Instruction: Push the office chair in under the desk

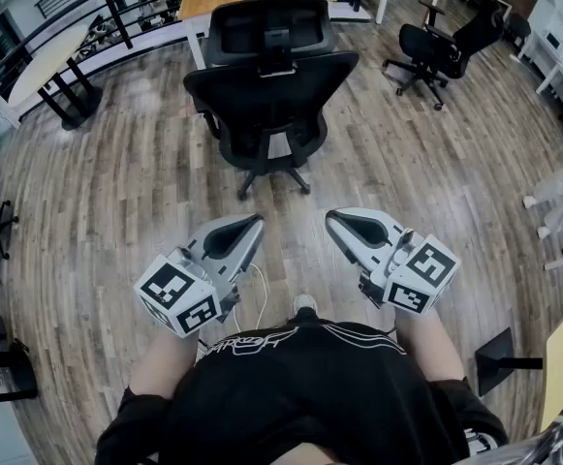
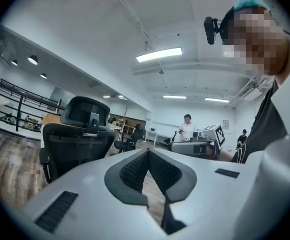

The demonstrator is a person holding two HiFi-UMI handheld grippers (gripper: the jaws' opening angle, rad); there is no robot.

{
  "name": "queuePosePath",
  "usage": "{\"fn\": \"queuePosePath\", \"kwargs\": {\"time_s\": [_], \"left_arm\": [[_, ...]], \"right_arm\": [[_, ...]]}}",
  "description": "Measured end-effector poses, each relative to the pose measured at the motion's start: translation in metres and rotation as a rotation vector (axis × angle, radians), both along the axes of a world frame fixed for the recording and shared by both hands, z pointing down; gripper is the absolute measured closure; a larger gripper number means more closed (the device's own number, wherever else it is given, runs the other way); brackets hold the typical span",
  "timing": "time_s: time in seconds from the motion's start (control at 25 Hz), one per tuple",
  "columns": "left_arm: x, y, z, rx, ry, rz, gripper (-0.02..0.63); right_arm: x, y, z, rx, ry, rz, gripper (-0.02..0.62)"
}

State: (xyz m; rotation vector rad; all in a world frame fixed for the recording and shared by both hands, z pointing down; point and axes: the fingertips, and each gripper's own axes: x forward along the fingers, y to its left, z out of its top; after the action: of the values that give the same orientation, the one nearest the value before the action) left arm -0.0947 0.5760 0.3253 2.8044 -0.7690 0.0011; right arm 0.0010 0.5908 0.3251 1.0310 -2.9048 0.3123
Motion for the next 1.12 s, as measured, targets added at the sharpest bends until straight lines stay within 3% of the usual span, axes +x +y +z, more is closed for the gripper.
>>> {"fn": "queuePosePath", "kwargs": {"time_s": [0.36,0.6,0.8,1.12], "left_arm": [[0.042,-0.038,-0.006,-0.001,-0.016,0.004,0.598],[0.073,-0.062,-0.018,0.073,-0.033,0.027,0.598],[0.084,-0.08,-0.02,0.102,-0.045,0.001,0.597],[0.05,-0.116,-0.011,0.105,-0.061,-0.108,0.597]], "right_arm": [[0.035,-0.039,-0.018,0.005,-0.086,-0.035,0.554],[0.059,-0.064,-0.035,0.066,-0.112,-0.088,0.554],[0.078,-0.086,-0.038,0.138,-0.022,-0.091,0.552],[0.089,-0.131,-0.034,0.196,0.083,-0.012,0.551]]}}
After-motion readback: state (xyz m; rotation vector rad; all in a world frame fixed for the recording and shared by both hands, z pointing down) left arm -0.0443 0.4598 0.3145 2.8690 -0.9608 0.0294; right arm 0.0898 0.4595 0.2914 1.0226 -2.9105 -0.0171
